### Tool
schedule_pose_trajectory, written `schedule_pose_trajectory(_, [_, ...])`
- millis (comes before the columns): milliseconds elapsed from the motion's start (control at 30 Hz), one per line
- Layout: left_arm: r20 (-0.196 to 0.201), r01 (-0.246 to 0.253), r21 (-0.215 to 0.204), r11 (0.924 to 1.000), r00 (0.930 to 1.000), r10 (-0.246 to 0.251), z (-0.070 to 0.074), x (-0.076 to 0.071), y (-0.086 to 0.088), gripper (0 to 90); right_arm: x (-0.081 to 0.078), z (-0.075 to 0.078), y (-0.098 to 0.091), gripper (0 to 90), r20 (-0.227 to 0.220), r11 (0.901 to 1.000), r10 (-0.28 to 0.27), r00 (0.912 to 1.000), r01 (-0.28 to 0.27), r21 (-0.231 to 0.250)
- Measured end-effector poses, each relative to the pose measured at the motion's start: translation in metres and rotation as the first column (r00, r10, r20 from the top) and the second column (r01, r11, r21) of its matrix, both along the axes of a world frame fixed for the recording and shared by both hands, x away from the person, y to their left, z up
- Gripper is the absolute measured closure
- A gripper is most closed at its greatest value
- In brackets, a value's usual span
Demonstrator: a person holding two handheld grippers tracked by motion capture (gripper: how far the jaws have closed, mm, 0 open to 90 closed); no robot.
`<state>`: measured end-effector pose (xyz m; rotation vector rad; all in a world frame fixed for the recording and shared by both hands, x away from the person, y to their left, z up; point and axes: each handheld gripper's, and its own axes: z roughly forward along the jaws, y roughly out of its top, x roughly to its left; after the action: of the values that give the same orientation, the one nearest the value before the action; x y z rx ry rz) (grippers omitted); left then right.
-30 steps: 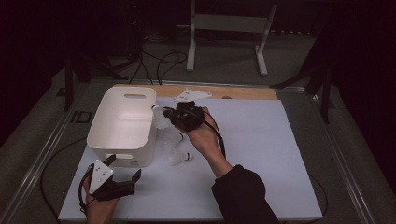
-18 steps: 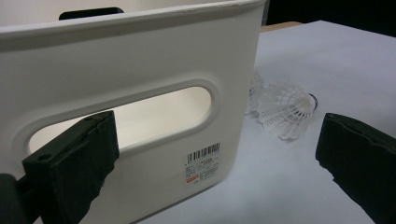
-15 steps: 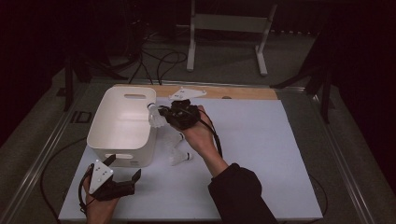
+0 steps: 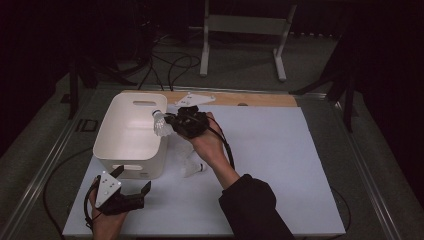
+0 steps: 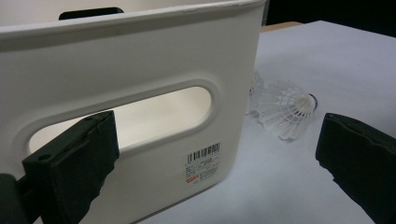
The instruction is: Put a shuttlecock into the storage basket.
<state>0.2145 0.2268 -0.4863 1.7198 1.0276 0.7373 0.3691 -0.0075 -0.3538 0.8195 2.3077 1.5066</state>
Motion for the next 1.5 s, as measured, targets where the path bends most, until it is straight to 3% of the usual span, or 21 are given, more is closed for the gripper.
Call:
schedule_pose_trajectory(1133, [0.003, -0.001, -0.002, 1.0, 1.0, 0.001, 0.0, 0.0, 0.0, 0.0, -0.003, -0.003, 0.029, 86.5, -0.001, 0.9981, 0.061, 0.9981, -0.061, 0.007])
schedule_pose_trajectory(1200, [0.002, -0.001, -0.003, 1.0, 1.0, 0.001, 0.0, 0.0, 0.0, 0.0, -0.003, -0.003, 0.03, 76.8, -0.002, 0.9976, 0.069, 0.9976, -0.069, 0.012])
schedule_pose_trajectory(1267, [0.003, -0.002, -0.004, 1.0, 1.0, 0.002, 0.0, 0.0, 0.001, 0.0, -0.004, -0.003, 0.032, 55.6, 0.0, 0.9974, 0.071, 0.9975, -0.071, 0.014])
schedule_pose_trajectory(1333, [0.002, -0.001, -0.002, 1.0, 1.0, 0.001, 0.0, 0.0, 0.001, 0.0, -0.004, -0.003, 0.033, 44.1, -0.005, 0.9976, 0.07, 0.9976, -0.07, 0.0])
schedule_pose_trajectory(1433, [0.003, -0.001, -0.001, 1.0, 1.0, 0.001, 0.0, 0.0, 0.001, 0.0, -0.004, -0.002, 0.032, 30.7, -0.006, 0.9991, 0.041, 0.9991, -0.041, -0.008])
schedule_pose_trajectory(1500, [0.003, -0.002, -0.002, 1.0, 1.0, 0.002, 0.0, 0.0, 0.001, 0.0, -0.003, -0.002, 0.03, 26.8, -0.004, 0.9995, 0.025, 0.9997, -0.025, -0.02])
